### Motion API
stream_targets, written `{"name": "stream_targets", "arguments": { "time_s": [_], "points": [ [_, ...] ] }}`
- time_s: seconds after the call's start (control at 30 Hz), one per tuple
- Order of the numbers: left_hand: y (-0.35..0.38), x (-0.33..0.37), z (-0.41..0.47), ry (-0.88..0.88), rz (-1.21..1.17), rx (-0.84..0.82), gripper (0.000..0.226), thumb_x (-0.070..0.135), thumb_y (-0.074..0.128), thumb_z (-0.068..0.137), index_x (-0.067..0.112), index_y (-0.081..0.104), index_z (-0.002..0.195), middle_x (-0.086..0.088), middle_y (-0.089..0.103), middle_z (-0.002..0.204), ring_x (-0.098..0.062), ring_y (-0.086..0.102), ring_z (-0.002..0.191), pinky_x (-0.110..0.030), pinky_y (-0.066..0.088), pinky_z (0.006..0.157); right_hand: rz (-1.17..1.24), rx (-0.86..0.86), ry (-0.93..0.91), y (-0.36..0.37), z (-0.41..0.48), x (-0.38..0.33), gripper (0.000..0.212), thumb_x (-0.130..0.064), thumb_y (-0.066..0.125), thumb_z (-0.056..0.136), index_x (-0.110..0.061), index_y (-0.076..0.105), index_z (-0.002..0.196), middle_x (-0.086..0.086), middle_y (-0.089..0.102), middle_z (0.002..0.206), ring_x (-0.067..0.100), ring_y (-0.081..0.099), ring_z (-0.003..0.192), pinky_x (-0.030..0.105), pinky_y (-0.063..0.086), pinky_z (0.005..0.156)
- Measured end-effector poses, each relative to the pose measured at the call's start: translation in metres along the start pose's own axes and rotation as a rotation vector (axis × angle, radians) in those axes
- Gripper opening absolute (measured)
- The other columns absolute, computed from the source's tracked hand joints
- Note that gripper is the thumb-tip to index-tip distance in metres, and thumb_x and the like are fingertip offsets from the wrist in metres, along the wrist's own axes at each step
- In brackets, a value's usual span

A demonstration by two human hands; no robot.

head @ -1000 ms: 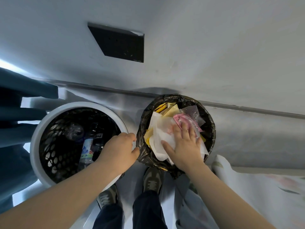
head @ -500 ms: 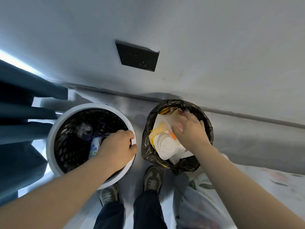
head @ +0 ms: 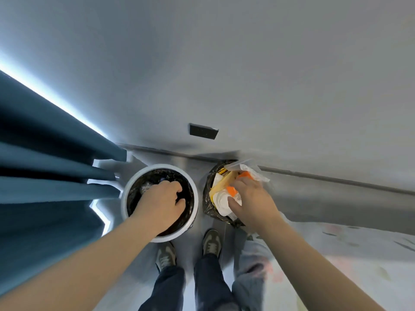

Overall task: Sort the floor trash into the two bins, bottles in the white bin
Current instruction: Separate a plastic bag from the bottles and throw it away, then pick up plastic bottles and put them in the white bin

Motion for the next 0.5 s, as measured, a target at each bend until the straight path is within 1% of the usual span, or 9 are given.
{"name": "stream_targets", "arguments": {
  "time_s": [0.07,0.13,0.23,0.4,0.5],
  "points": [
    [-0.026,0.006,-0.028,-0.008,0.010,0.008,0.030,0.031,0.050,0.092,0.018,0.056,0.118,-0.002,0.060,0.105,-0.023,0.057,0.098,-0.037,0.048,0.087,0.008,0.029,-0.007,-0.031,-0.019,-0.022,0.038,-0.034,0.052,0.092,-0.021,0.054,0.127,0.000,0.055,0.130,0.021,0.050,0.117,0.032,0.042,0.093],
    [-0.054,0.011,-0.057,-0.005,0.046,0.018,0.030,0.032,0.049,0.092,0.019,0.055,0.118,-0.002,0.058,0.108,-0.024,0.056,0.101,-0.037,0.047,0.087,-0.019,0.050,-0.036,-0.062,-0.038,-0.047,0.039,-0.034,0.052,0.092,-0.021,0.054,0.128,-0.001,0.055,0.129,0.021,0.050,0.116,0.030,0.041,0.092],
    [-0.089,0.020,-0.101,0.000,0.086,0.040,0.024,0.033,0.048,0.092,0.018,0.056,0.109,-0.003,0.059,0.104,-0.025,0.056,0.099,-0.036,0.047,0.083,-0.079,0.019,-0.080,-0.102,-0.068,-0.083,0.041,-0.031,0.050,0.092,-0.021,0.051,0.132,0.000,0.054,0.130,0.020,0.048,0.119,0.030,0.039,0.093],
    [-0.141,0.028,-0.173,-0.012,0.125,0.086,0.022,0.033,0.049,0.091,0.016,0.056,0.102,-0.003,0.056,0.101,-0.025,0.056,0.098,-0.036,0.049,0.082,-0.187,-0.010,-0.131,-0.157,-0.114,-0.132,0.034,-0.029,0.049,0.090,-0.019,0.056,0.122,0.002,0.058,0.119,0.022,0.051,0.112,0.030,0.041,0.087],
    [-0.167,0.029,-0.208,-0.049,0.123,0.132,0.021,0.034,0.050,0.090,0.016,0.056,0.100,-0.003,0.055,0.100,-0.025,0.056,0.097,-0.035,0.047,0.078,-0.183,0.003,-0.184,-0.185,-0.138,-0.159,0.034,-0.027,0.052,0.088,-0.017,0.057,0.121,0.003,0.059,0.120,0.023,0.052,0.113,0.032,0.043,0.088]
  ]
}}
Point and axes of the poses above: each hand's wrist, its own z-axis towards the middle knuckle, its own y-axis out of the palm, x = y × z, the point moved 7 cm from there along z, towards the middle knuckle
